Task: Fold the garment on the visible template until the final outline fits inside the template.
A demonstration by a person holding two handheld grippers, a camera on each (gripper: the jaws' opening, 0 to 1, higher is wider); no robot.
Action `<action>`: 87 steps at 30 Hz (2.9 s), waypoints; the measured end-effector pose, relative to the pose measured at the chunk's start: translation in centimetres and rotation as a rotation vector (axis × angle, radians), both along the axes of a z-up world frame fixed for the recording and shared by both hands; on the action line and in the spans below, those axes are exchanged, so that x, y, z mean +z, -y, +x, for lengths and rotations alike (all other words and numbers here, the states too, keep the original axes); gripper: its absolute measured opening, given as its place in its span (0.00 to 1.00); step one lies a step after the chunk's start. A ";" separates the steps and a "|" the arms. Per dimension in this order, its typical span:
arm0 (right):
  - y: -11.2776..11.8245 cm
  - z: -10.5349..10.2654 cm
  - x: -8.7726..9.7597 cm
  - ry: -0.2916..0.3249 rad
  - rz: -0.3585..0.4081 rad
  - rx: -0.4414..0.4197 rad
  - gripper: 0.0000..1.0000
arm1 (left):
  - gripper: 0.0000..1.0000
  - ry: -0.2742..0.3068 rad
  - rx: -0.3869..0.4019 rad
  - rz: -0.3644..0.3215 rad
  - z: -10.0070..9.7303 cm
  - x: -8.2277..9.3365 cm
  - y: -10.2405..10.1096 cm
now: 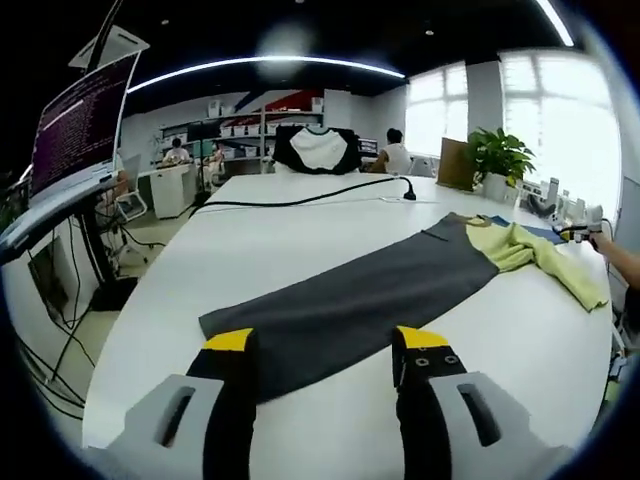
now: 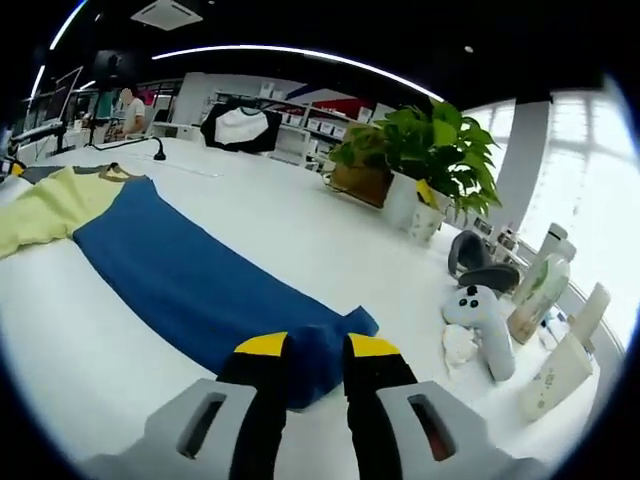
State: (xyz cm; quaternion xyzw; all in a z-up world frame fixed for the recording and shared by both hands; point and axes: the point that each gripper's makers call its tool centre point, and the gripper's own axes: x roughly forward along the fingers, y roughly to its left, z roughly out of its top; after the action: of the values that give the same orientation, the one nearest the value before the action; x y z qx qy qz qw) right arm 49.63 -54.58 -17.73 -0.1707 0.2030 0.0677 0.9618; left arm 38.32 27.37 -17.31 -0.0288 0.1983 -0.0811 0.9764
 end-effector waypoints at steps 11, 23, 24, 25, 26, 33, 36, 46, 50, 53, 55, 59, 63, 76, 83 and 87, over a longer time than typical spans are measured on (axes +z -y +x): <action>0.2 -0.1 -0.3 -0.008 0.043 -0.011 0.01 | 0.41 -0.018 0.066 -0.033 1.5 -0.4 -1.7; 0.1 -0.2 -0.3 -0.004 0.060 -0.024 0.00 | 0.18 -0.053 0.075 0.114 1.1 -1.2 -1.3; 0.1 -0.2 -0.3 -0.003 0.063 -0.027 0.00 | 0.18 -0.048 0.076 0.115 1.0 -1.2 -1.3; 0.2 -0.2 -0.2 -0.003 0.066 -0.030 0.00 | 0.14 -0.041 0.074 0.120 1.0 -1.2 -1.2; 0.3 -0.2 -0.2 -0.001 0.068 -0.035 0.00 | 0.10 -0.026 0.078 0.135 1.1 -1.2 -1.5; 0.9 -0.4 0.4 0.016 0.069 -0.058 0.00 | 0.01 -0.018 0.083 0.199 1.0 -1.1 -1.5; 1.5 -0.3 0.9 0.034 0.106 -0.088 0.00 | 0.01 -0.024 0.091 0.217 1.1 -1.1 -1.6; 2.4 -0.1 2.0 0.058 0.109 -0.135 0.00 | 0.01 -0.017 0.096 0.190 1.1 -1.2 -2.0; 3.4 -0.3 1.5 0.031 0.128 -0.203 0.00 | 0.01 -0.021 0.098 0.216 1.1 -1.2 -2.1; 3.5 -0.4 1.2 0.030 0.152 -0.219 0.01 | 0.01 -0.022 0.098 0.215 1.1 -1.3 -2.1; 3.8 -0.6 1.0 0.028 0.177 -0.238 0.01 | 0.01 -0.023 0.097 0.205 1.1 -1.3 -2.2; 5.0 -1.2 0.8 0.034 0.223 -0.297 0.04 | 0.01 -0.022 0.097 0.212 1.1 -1.3 -2.2; 5.0 -1.6 0.5 0.030 0.254 -0.305 0.06 | 0.01 -0.019 0.097 0.209 1.0 -1.3 -2.1; 5.1 -2.7 0.3 0.022 0.212 -0.322 0.08 | 0.01 -0.017 0.099 0.212 1.0 -1.3 -2.0; 5.4 -2.9 0.4 0.026 0.113 -0.331 0.10 | 0.01 -0.014 0.099 0.206 1.0 -1.3 -2.0; 6.6 -3.3 0.6 0.032 0.051 -0.348 0.05 | 0.01 -0.012 0.098 0.202 1.0 -1.3 -2.0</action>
State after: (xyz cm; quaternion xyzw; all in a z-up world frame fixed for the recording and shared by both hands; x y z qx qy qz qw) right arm 46.34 -61.13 -17.13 -0.1097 0.2126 -0.0976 0.9660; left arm 39.31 29.35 -18.62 0.0595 0.2097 -0.0128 0.9759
